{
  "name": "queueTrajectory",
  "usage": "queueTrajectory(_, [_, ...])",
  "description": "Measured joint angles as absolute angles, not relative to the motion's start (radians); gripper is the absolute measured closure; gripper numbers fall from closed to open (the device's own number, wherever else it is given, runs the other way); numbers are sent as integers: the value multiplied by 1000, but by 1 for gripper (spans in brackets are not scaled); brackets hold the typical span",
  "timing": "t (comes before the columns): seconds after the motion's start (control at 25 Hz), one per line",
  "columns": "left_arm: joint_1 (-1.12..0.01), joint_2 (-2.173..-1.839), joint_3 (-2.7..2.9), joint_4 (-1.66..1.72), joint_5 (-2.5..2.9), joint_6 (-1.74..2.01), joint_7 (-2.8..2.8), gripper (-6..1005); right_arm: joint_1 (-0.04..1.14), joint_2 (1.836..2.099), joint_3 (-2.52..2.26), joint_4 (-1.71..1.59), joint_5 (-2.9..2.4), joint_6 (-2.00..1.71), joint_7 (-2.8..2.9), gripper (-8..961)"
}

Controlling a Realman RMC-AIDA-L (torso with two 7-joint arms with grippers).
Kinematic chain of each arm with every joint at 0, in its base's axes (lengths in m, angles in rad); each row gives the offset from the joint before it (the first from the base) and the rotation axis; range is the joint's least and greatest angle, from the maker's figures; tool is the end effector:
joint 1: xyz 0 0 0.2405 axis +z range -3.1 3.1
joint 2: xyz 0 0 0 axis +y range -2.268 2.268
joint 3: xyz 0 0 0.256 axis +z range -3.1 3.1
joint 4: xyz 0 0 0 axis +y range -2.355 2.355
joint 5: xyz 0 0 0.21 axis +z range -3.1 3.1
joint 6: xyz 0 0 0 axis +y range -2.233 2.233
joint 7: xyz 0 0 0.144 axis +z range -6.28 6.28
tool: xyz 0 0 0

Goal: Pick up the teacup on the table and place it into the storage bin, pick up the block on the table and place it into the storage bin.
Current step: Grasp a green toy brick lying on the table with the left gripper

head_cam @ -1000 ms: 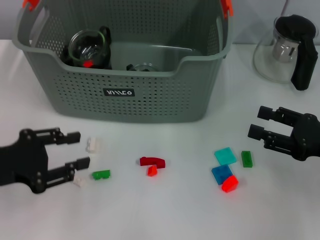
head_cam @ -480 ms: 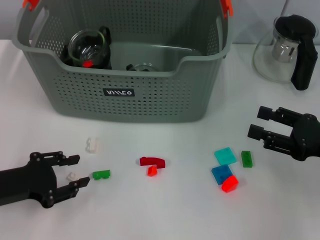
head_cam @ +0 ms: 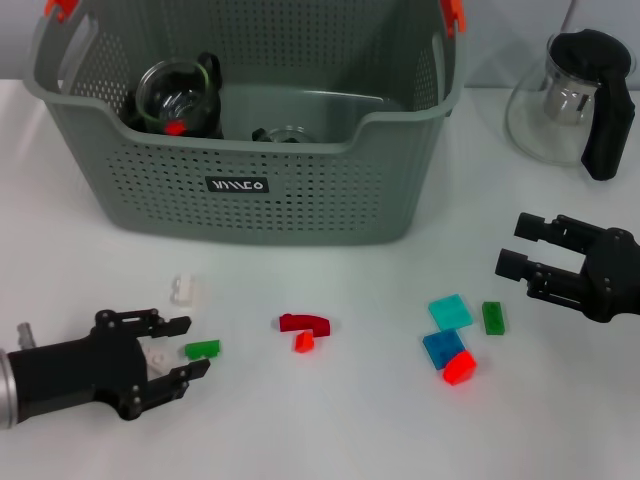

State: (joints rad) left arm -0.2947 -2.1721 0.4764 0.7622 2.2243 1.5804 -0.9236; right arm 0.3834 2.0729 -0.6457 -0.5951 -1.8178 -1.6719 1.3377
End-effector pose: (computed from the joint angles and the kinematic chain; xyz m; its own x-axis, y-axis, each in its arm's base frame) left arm -0.3390 0.2477 -0.0080 0.9190 0.1885 0.3464 0.3192 -0.8713 -0.3728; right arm 0.2874 0.2879 0.0131 0.6231 -0.3605 -0.6942 -0.5675 -0.8191 -0.0840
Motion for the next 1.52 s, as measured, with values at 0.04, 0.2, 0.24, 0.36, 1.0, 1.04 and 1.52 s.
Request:
queueTrajectory(0.04, [-301,-2172,477,749,2222,1570,-915,462,383,2073,-646,-595,-1818,-1672,1338,194])
queueTrajectory(0.2, [-315,-2171,478,724,2220,1518,-904,497,382,2072,-646,-595,-1818,-1672,1338,194])
queueTrajectory(0.24, [-318,-2171,480,719,2222,1504,-903,528,381,2072,-646,-595,-1818,-1672,1338,194])
queueTrajectory(0.36, [-325,-2171,483,705,2222,1476,-895,563,379,2072,-646,-595,-1818,-1672,1338,194])
queueTrajectory(1.0, [-339,-2172,535,670,2226,1401,-887,589,378,2072,-644,-595,-1818,-1672,1338,194])
queueTrajectory(1.04, [-339,-2172,535,669,2226,1398,-887,591,378,2072,-644,-595,-1818,-1672,1338,194])
queueTrajectory(1.52, [-341,-2172,536,661,2227,1365,-930,610,378,2072,-644,-595,-1818,-1672,1338,194])
